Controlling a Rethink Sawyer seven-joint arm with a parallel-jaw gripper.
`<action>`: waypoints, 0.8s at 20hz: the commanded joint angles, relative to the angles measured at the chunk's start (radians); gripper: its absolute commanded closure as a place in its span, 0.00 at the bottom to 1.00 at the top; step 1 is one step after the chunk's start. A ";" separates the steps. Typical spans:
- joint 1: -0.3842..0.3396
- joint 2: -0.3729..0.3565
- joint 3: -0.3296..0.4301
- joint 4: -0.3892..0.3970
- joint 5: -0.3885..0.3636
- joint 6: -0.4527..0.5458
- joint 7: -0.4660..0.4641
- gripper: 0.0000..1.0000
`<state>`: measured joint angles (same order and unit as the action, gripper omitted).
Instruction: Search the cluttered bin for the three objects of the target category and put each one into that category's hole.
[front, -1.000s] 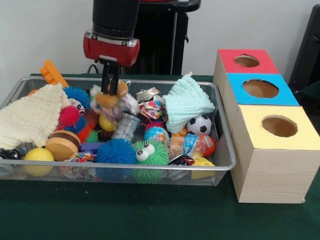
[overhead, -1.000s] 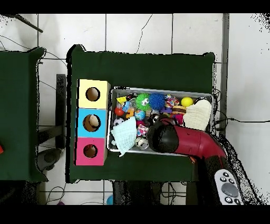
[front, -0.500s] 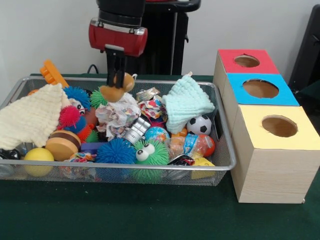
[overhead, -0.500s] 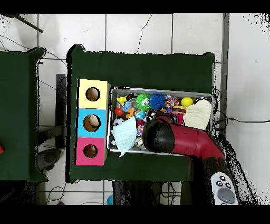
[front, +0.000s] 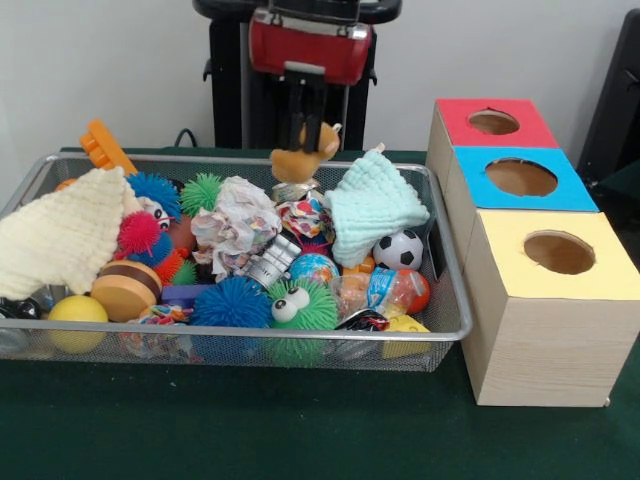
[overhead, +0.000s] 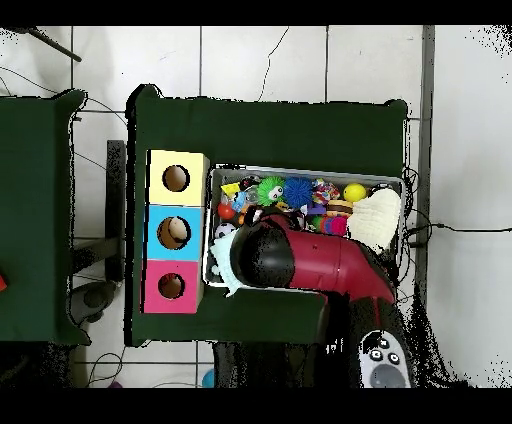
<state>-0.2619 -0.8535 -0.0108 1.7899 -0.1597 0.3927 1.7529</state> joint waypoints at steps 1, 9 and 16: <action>0.047 -0.086 -0.015 0.096 0.074 0.162 0.194 1.00; 0.105 -0.182 -0.050 0.144 0.120 0.220 0.184 1.00; 0.177 -0.220 -0.099 0.167 0.128 0.248 0.216 1.00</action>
<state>-0.1144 -1.0366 -0.0798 1.8656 -0.0634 0.5206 1.7527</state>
